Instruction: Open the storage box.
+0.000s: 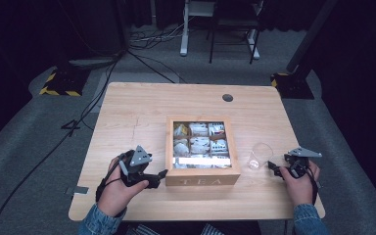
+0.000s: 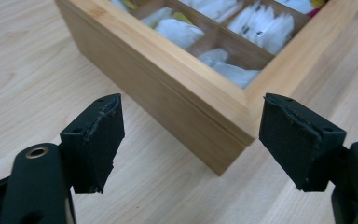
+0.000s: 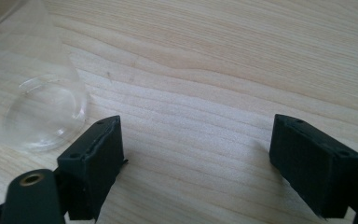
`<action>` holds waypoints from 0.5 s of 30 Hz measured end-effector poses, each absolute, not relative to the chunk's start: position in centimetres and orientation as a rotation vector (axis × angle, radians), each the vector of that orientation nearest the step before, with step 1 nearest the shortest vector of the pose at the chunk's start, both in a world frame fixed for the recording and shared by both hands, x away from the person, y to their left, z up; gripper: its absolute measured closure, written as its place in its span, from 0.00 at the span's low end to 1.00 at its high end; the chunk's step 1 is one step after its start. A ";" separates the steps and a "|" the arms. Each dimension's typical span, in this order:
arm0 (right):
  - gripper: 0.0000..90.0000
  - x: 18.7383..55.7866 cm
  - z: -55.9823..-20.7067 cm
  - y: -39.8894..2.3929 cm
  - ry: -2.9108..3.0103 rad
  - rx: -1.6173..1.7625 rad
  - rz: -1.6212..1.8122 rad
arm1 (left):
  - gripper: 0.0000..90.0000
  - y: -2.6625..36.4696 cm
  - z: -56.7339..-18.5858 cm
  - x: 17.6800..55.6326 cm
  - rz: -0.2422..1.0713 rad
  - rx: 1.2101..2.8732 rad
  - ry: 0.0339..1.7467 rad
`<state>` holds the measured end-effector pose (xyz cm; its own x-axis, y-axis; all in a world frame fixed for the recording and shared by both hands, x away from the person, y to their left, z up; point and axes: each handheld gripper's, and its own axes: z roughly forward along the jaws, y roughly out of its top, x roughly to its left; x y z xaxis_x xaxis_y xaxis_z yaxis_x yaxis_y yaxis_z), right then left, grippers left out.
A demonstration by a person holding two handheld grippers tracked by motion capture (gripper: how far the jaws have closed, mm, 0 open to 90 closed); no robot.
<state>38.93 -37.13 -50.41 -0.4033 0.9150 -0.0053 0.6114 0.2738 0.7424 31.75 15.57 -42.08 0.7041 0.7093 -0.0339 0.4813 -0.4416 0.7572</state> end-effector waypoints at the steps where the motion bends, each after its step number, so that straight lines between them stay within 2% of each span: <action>1: 0.20 38.9 -50.4 -37.1 2.114 1.375 0.935 | 0.25 15.4 -42.1 31.7 0.364 2.132 0.898; 15: 0.20 38.9 -50.4 -37.1 2.114 1.375 0.936 | 0.24 13.5 -43.7 31.5 0.316 2.184 0.868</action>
<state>38.93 -37.13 -50.41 -0.4033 0.9150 -0.0053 0.6115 0.2738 0.7424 31.54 13.51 -43.67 0.7393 0.6719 -0.0438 0.4860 -0.4875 0.7254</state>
